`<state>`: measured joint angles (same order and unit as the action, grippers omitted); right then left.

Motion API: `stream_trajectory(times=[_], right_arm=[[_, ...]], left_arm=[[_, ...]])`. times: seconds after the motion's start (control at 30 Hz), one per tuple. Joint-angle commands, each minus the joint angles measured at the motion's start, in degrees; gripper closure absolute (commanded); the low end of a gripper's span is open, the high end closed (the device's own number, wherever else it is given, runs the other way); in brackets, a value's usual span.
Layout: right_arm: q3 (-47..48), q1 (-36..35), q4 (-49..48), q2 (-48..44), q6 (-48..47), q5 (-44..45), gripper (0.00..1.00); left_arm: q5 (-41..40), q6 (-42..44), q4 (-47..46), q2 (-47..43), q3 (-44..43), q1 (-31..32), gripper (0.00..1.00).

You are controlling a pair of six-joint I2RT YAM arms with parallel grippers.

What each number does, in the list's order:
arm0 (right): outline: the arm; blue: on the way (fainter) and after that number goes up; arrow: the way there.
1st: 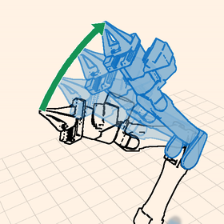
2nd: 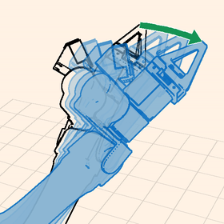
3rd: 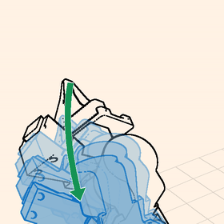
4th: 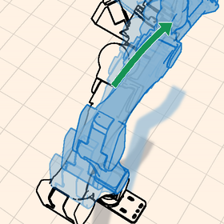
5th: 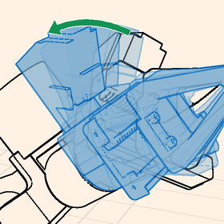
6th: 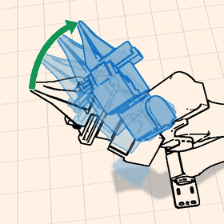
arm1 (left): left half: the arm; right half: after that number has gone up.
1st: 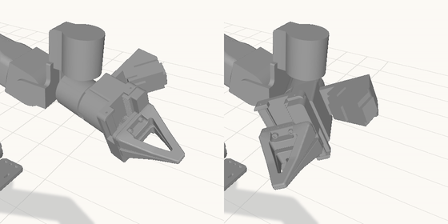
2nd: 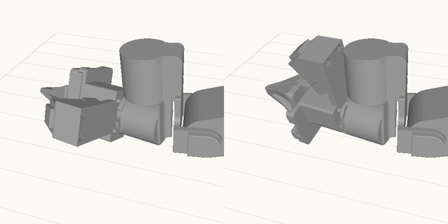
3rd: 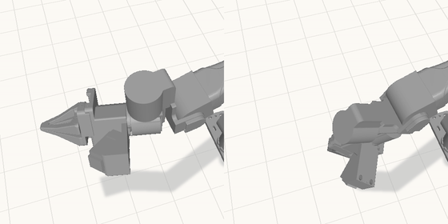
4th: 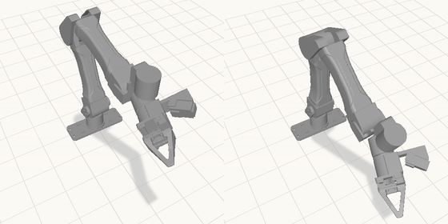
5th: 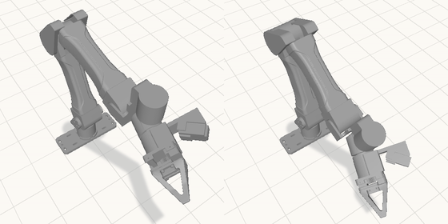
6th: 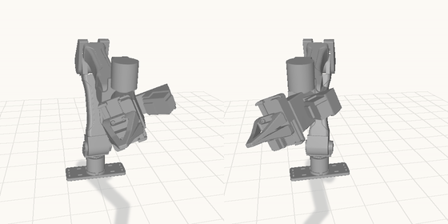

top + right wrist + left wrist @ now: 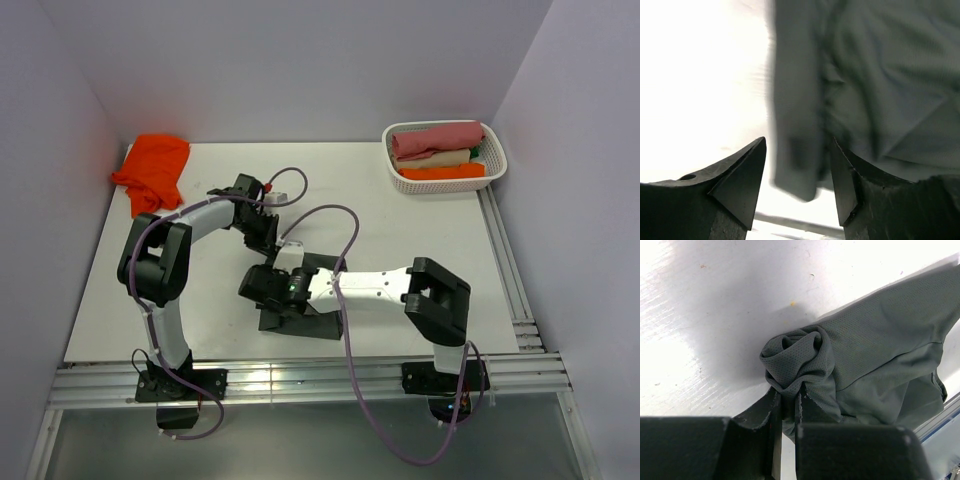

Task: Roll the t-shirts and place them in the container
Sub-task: Roll the tshirt

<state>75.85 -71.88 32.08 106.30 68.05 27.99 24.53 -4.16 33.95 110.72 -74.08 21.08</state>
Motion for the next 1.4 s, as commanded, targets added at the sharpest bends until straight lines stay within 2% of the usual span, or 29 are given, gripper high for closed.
stream_trajectory(times=[0.0, 0.3, 0.67, 0.87, 1.17, 1.2, 1.37], right_arm=[[9.3, -0.8, 8.6, 1.8, -1.1, 7.4, 0.39], [24.7, 0.2, 13.7, 12.0, -6.3, 13.1, 0.41], [25.1, 2.2, 14.1, 19.0, -5.8, 11.0, 0.42], [22.7, 2.1, 15.1, 19.0, -4.2, 9.0, 0.42], [21.4, 2.0, 17.2, 20.9, -1.5, 5.8, 0.42], [20.7, 2.0, 16.8, 20.5, -1.3, 5.4, 0.43], [13.5, 2.0, 10.0, 17.7, -0.6, 3.7, 0.54]], left_arm=[[-5.0, 1.0, 0.2, -1.3, -1.0, 0.4, 0.96], [-5.9, 0.8, 1.0, -1.3, -1.4, 1.0, 0.96], [-6.4, 0.6, 0.8, -0.9, -1.1, 1.4, 0.94], [-6.0, 0.6, 1.1, -0.8, -1.9, 1.4, 0.80], [-4.1, 0.6, 3.0, 0.1, -6.3, 1.3, 0.51], [-3.7, 0.4, 3.2, 0.1, -6.9, 1.2, 0.45], [0.2, -0.1, 5.9, 0.4, -12.6, -0.5, 0.35]])
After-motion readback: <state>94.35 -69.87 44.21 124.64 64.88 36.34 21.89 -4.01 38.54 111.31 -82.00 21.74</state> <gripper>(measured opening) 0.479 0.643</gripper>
